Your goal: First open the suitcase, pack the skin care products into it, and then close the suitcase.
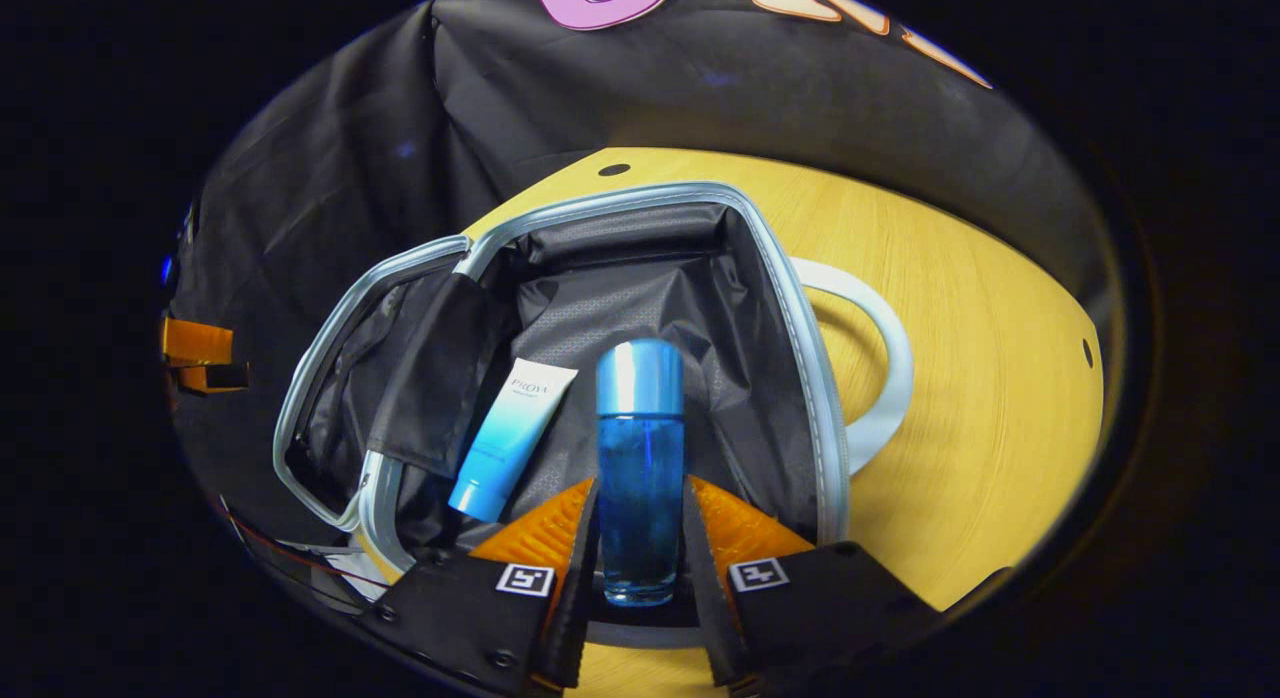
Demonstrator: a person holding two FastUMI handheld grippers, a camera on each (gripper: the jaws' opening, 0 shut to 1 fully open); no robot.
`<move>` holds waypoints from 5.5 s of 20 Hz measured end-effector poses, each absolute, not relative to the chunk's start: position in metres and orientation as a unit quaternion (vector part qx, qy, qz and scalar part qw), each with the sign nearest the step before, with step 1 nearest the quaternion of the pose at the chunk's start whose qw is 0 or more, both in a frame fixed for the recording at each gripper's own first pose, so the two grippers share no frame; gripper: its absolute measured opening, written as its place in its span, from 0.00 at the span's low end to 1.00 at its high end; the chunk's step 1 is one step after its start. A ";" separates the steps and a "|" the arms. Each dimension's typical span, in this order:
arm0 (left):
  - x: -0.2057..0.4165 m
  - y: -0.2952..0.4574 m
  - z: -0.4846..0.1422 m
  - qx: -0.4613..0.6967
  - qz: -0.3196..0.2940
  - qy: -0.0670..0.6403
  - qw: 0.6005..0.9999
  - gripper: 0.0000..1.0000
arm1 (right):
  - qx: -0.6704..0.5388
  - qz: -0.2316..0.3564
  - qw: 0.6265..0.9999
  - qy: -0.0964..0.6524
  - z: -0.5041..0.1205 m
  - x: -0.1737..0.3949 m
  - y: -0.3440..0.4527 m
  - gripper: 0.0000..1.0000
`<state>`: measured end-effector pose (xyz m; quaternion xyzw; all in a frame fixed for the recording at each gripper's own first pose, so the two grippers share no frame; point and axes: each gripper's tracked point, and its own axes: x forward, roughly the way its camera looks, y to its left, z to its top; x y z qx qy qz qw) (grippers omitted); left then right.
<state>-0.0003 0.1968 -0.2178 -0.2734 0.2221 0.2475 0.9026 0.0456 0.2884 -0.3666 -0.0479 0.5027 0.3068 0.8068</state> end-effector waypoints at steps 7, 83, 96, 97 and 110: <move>-0.050 0.297 -0.269 -0.301 0.324 0.222 0.869 0.85 | -0.063 0.312 0.851 0.417 -0.322 0.056 0.289 0.99; 0.326 -0.074 -0.252 -0.153 0.018 0.380 0.912 0.10 | 0.061 0.095 0.961 0.252 -0.150 0.043 -0.014 0.98; 0.243 -0.125 -0.202 0.001 -0.026 0.302 0.953 0.96 | 0.074 0.083 0.971 0.213 -0.125 0.037 -0.015 0.98; 0.232 -0.127 -0.196 0.010 -0.027 0.288 0.957 0.95 | 0.073 0.084 0.972 0.209 -0.121 0.035 -0.013 0.98; 0.146 -0.114 -0.192 0.054 -0.010 0.262 0.964 0.95 | 0.063 0.090 0.976 0.186 -0.105 0.008 0.016 0.94</move>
